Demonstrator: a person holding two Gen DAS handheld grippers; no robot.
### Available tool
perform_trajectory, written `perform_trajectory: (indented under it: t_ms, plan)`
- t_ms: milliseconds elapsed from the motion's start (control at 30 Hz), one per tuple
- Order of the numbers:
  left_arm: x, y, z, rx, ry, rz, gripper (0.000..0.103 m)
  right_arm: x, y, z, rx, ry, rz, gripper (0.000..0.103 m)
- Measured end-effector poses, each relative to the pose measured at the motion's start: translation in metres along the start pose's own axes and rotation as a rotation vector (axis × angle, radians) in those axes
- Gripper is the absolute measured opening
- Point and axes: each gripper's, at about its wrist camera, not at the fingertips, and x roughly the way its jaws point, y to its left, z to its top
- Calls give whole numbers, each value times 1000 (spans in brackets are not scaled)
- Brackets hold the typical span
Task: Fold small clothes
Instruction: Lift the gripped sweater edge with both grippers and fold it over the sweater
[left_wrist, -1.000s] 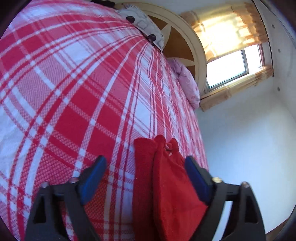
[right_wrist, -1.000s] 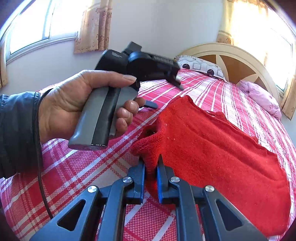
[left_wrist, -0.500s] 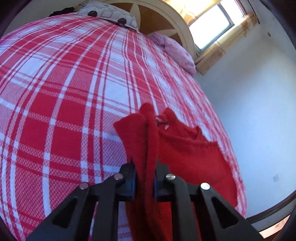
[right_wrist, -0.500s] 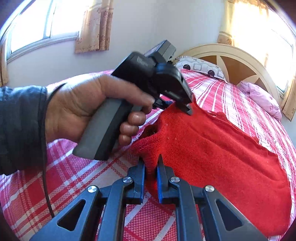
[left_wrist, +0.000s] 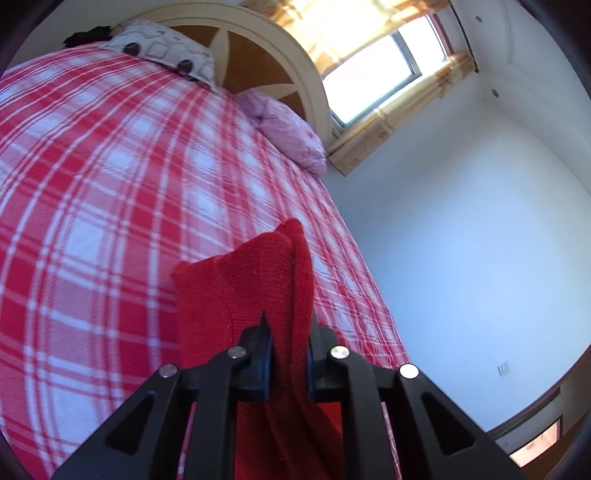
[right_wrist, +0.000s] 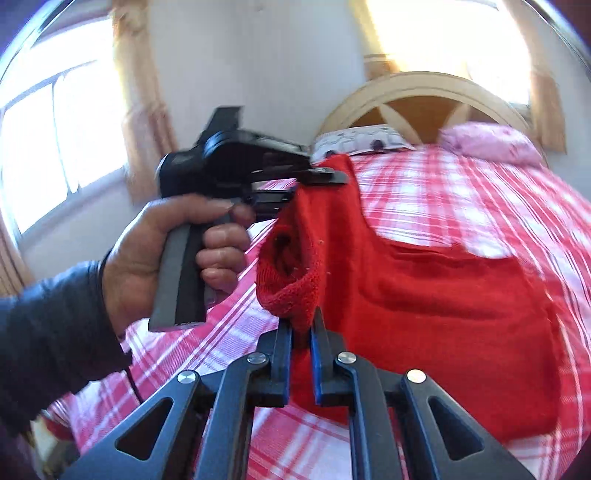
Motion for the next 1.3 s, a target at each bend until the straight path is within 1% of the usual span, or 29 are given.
perform_trajectory:
  t_ms: [67,100,167,267,333,367,400,467,500,567,600,667,767,800,833,867,900,933,967,1067,1133,1167,1200,1233,1267,1300]
  plan:
    - [19,-16,-2,16,21,-11,14,-18,-31,-1,97,-19,-4,7]
    - [25,-21,-4,19,27,-13,14,-22,-38,-2,120,-25,-7,7]
    - [50,-36,-7,28,52,-20,14,-36,-63,-8,189,-46,-28,7]
    - [78,-51,-14,43,93,-18,14,-46,-87,-17,252,-32,-55,7]
    - [100,-59,-20,68,116,5,14,-51,-102,-22,277,-17,-78,6]
    - [112,-60,-22,61,131,11,14,-54,-112,-25,298,-9,-92,2]
    - [120,-60,-25,56,144,12,14,-59,-121,-28,320,-2,-104,0]
    - [132,-63,-30,56,157,21,14,-65,-136,-35,358,12,-115,0]
    - [142,-61,-34,52,177,17,14,-68,-142,-37,367,19,-118,0]
    - [152,-62,-42,61,196,32,14,-69,-156,-49,391,56,-129,0]
    - [155,-63,-46,61,204,35,14,-71,-159,-55,394,66,-121,0]
    - [160,-64,-51,68,217,39,14,-74,-163,-62,394,61,-122,1]
    - [159,-71,-54,85,219,37,13,-73,-168,-59,405,56,-73,3]
    - [157,-72,-53,84,218,35,14,-74,-167,-56,397,51,-68,16]
    - [156,-72,-53,86,217,35,14,-74,-167,-53,389,49,-59,33]
    - [154,-73,-52,89,215,35,14,-74,-166,-48,384,43,-31,75]
    - [153,-74,-52,92,215,36,13,-78,-164,-46,393,27,-21,89]
    - [152,-75,-52,95,213,37,13,-83,-165,-41,413,-17,-9,89]
    - [153,-75,-51,97,211,38,13,-83,-166,-35,416,-34,24,89]
    - [155,-76,-52,99,214,40,13,-77,-165,-22,417,-37,29,89]
    - [157,-81,-54,106,225,37,13,-63,-166,-15,413,-12,32,89]
    - [159,-85,-55,117,229,36,13,-58,-168,-15,415,-4,24,79]
    - [159,-88,-56,125,231,35,13,-50,-170,-14,418,23,34,58]
    - [160,-94,-57,145,233,34,13,-42,-172,-14,423,45,65,47]
    - [161,-98,-58,157,234,36,13,-39,-173,-16,430,57,79,27]
    - [163,-101,-59,164,237,37,13,-37,-173,-17,424,66,72,18]
